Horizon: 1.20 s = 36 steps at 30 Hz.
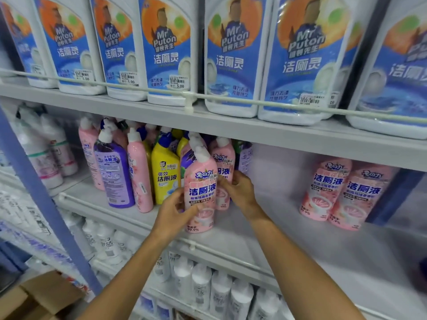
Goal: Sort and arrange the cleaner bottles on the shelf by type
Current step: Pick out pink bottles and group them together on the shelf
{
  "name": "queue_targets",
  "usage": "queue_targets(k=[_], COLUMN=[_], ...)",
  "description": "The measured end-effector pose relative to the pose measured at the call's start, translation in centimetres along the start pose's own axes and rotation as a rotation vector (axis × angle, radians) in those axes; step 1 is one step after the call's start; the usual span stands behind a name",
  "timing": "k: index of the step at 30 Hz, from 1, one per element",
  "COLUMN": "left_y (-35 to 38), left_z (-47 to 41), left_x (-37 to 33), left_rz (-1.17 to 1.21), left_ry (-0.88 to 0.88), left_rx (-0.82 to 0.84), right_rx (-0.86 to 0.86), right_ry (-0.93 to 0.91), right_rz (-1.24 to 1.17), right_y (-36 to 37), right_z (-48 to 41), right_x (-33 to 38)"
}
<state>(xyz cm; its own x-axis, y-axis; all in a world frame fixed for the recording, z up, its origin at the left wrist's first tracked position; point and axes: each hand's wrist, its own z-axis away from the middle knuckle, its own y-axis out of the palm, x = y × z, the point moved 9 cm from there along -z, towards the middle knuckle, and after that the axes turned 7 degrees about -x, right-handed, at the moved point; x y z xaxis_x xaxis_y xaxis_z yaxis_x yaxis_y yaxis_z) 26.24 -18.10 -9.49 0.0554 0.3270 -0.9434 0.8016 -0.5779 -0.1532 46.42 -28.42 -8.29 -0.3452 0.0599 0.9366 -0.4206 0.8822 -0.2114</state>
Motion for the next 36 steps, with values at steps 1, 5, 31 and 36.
queue_targets(k=[1,5,31,36], left_y=[0.0,0.3,28.8,28.7], left_z=[0.0,0.3,5.0,4.9], left_x=[0.1,0.4,-5.2,-3.2], left_rz=[-0.004,0.017,0.255,0.213], left_ry=[-0.004,-0.01,-0.023,-0.059], left_rx=[0.005,0.019,0.598,0.408], right_rx=[-0.004,-0.017,-0.464,-0.369], right_ry=[-0.001,-0.001,0.091,0.127], right_rz=[-0.014,-0.052,-0.003,0.103], right_y=[-0.1,-1.6,-32.8,-33.3], right_z=[0.2,1.0,14.5,13.8], right_x=[0.0,0.0,-3.3,-5.3])
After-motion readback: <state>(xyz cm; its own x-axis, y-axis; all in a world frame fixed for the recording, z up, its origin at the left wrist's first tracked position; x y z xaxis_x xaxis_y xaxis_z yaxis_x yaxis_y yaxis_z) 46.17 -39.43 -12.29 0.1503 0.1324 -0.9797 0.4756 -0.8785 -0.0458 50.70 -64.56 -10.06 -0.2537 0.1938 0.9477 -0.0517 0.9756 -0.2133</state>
